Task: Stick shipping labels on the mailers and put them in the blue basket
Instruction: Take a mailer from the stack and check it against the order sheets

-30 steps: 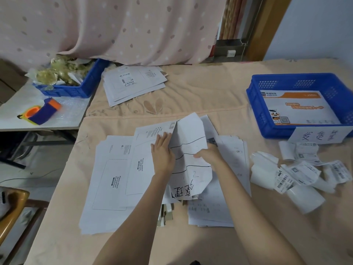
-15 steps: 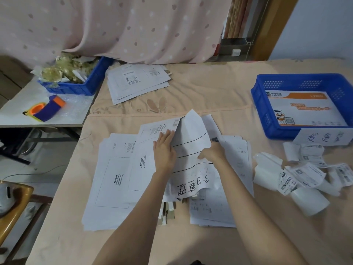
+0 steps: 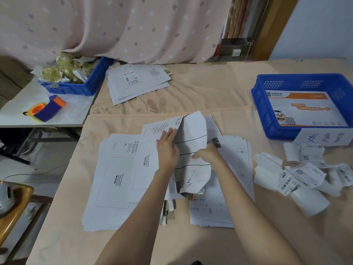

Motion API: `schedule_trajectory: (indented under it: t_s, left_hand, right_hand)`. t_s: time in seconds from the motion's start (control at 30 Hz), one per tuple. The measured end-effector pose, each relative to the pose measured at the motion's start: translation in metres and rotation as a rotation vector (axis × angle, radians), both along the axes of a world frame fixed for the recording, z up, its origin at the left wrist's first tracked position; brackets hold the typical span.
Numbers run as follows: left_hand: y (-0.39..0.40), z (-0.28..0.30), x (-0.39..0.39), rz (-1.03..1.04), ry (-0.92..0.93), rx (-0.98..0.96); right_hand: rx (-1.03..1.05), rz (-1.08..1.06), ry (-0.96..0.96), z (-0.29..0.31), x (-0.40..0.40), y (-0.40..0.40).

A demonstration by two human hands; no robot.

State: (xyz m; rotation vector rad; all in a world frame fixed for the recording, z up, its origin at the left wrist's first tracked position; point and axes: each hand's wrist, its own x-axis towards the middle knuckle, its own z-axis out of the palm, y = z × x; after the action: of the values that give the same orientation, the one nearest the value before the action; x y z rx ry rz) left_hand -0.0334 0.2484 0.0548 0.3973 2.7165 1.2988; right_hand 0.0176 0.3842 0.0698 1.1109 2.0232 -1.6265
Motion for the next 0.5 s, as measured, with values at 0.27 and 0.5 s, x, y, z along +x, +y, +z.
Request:
schedule_trajectory:
  t_s: [0.27,0.5]
  left_hand:
    - [0.008,0.002,0.007,0.006,-0.004,0.016]
    - [0.012,0.005,0.009,0.016,-0.018,0.033]
  right_hand:
    - [-0.064,0.024,0.057,-0.010,0.000,-0.020]
    - [0.123,0.241,-0.039,-0.014,-0.004,-0.034]
